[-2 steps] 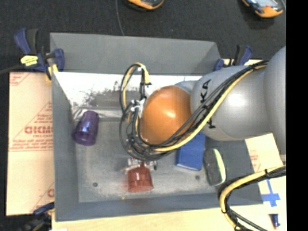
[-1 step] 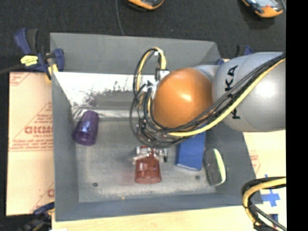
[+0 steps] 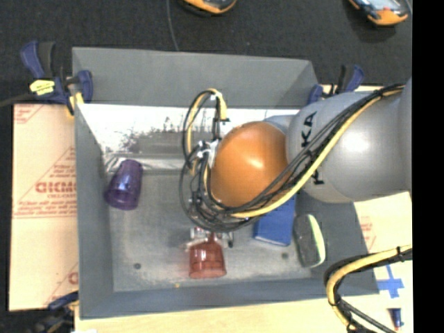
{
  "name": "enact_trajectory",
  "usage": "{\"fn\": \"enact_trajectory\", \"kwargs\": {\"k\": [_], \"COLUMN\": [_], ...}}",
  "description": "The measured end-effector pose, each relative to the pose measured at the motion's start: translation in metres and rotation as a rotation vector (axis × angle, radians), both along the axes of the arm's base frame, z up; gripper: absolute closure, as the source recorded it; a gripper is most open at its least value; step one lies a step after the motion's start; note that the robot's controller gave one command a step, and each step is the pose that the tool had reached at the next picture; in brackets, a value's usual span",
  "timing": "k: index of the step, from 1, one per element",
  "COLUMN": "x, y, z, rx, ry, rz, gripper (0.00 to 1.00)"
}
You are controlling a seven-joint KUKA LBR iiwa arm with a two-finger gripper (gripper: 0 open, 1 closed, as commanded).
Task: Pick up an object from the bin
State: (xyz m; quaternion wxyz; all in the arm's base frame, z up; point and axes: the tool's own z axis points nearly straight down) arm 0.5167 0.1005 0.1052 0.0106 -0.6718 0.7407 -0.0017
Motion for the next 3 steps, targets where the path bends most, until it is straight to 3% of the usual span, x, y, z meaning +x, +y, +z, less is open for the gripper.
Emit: {"fn": "enact_trajectory", "kwargs": {"k": [1, 2, 3], "x": [0.058, 0.023, 0.039], "y": [0.015, 0.011, 0.013], "z": [-0.031, 0.047, 0.132], "rx": [-0.001, -0.001, -0.001], "ry": [-0.013, 0.008, 0.003], "rz": [0.081, 0.101, 0.123], "gripper": [1.00, 1.00, 1.00]}}
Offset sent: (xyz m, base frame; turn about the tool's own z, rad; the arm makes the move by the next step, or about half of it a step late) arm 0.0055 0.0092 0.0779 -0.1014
